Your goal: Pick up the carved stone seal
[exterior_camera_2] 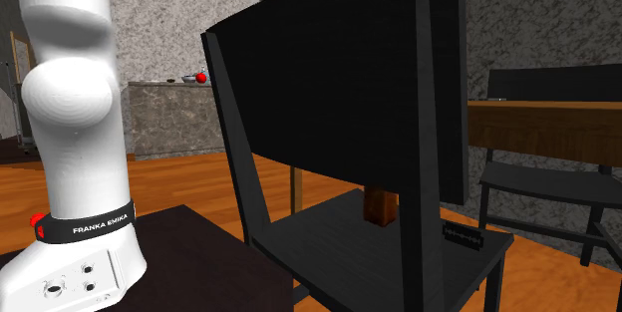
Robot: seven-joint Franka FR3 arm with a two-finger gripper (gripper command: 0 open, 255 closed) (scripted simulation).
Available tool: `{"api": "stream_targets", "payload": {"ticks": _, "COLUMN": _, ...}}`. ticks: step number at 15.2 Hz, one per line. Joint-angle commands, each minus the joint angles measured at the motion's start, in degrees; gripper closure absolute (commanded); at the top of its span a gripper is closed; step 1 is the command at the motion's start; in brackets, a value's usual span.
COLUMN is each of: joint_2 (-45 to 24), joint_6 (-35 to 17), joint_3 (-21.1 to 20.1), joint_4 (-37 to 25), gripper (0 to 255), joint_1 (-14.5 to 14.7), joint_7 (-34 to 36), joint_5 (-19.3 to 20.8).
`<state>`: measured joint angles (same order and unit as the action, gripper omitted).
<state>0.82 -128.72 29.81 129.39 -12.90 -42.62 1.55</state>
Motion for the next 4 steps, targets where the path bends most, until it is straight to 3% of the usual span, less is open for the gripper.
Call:
{"api": "stream_targets", "payload": {"ticks": 1, "joint_2": 0.9, "joint_6": 1.6, "joint_3": -0.1, "joint_4": -0.8, "gripper": 255, "joint_1": 0.1, "joint_7": 0.5, "joint_5": 0.5}}
{"api": "stream_targets", "payload": {"ticks": 4, "joint_2": 1.4, "joint_6": 2.5, "joint_3": -0.2, "joint_4": -1.3, "gripper": 255, "joint_1": 0.1, "joint_7": 0.7, "joint_5": 0.8}}
